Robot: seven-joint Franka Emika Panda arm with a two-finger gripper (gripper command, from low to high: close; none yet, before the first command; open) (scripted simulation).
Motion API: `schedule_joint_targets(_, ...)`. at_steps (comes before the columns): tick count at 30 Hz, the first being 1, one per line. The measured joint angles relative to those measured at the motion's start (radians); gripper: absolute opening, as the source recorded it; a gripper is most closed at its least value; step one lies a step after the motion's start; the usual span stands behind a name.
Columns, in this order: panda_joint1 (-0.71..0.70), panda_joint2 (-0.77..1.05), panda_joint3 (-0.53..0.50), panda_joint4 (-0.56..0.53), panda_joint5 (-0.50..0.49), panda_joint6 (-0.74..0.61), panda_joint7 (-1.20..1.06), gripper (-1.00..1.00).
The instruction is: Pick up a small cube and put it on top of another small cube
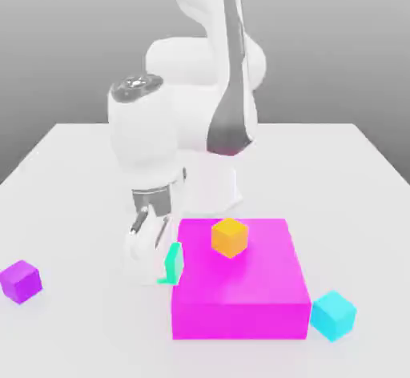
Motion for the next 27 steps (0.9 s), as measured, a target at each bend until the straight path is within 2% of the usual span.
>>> schedule_joint_targets(3,0.051,-0.099,0.003,-0.029,0.022,-0.068,-0.123,-1.00)
schedule_joint_targets(7,0.105,-0.234,0.018,-0.070,-0.001,-0.152,-0.250,-1.00)
schedule_joint_targets(16,0.170,-0.519,0.089,-0.166,-0.163,-0.326,-0.455,-1.00)
schedule_joint_targets(18,0.171,-0.496,0.101,-0.184,-0.177,-0.286,-0.471,-1.00)
schedule_joint_targets(23,0.168,-0.336,0.116,-0.224,-0.176,-0.086,-0.476,-1.00)
schedule_joint_targets(24,0.167,-0.316,0.117,-0.229,-0.175,-0.062,-0.476,1.00)
schedule_joint_targets(27,0.167,-0.316,0.117,-0.229,-0.175,-0.062,-0.476,1.00)
